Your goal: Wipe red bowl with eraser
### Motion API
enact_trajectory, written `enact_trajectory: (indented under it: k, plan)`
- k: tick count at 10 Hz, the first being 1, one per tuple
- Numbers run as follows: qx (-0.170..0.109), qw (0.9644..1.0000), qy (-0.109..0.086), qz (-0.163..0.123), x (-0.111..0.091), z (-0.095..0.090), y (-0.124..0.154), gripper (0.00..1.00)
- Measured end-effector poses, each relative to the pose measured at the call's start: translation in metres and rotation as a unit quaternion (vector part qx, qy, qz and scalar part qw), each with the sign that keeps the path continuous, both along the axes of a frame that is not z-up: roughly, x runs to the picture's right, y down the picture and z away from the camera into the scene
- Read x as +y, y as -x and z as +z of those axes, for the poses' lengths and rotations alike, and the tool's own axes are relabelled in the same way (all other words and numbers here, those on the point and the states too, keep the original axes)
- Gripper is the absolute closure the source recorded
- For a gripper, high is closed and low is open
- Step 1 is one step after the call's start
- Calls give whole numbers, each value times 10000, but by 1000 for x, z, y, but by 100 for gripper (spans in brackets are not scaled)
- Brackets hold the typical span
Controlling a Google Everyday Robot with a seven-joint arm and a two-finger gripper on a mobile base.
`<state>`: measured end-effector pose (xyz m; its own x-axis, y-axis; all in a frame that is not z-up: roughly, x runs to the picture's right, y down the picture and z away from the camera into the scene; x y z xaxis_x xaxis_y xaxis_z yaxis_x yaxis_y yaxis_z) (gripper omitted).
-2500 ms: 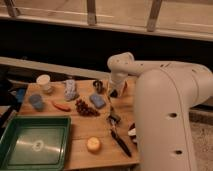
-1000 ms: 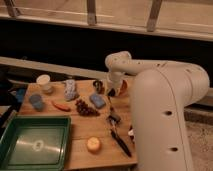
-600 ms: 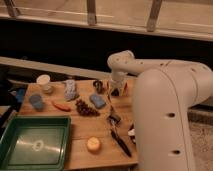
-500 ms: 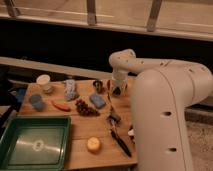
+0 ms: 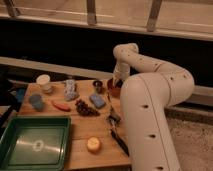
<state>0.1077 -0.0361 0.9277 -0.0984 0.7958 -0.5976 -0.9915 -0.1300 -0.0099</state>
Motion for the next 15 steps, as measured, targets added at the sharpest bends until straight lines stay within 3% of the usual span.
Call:
enact_trajectory:
  k: [2, 4, 7, 9, 12, 15]
  plan:
    - [-214, 9997, 41, -93, 8, -3, 15, 100]
    - [-346, 9992, 74, -210, 30, -22, 39, 100]
    - [-230, 9995, 59, -192, 65, -61, 52, 100]
    - [-173, 9998, -2, -121, 70, -74, 51, 100]
    - [-253, 9995, -158, -121, 51, -65, 53, 100]
    - [-565, 9979, -237, -223, 10, -27, 72, 100]
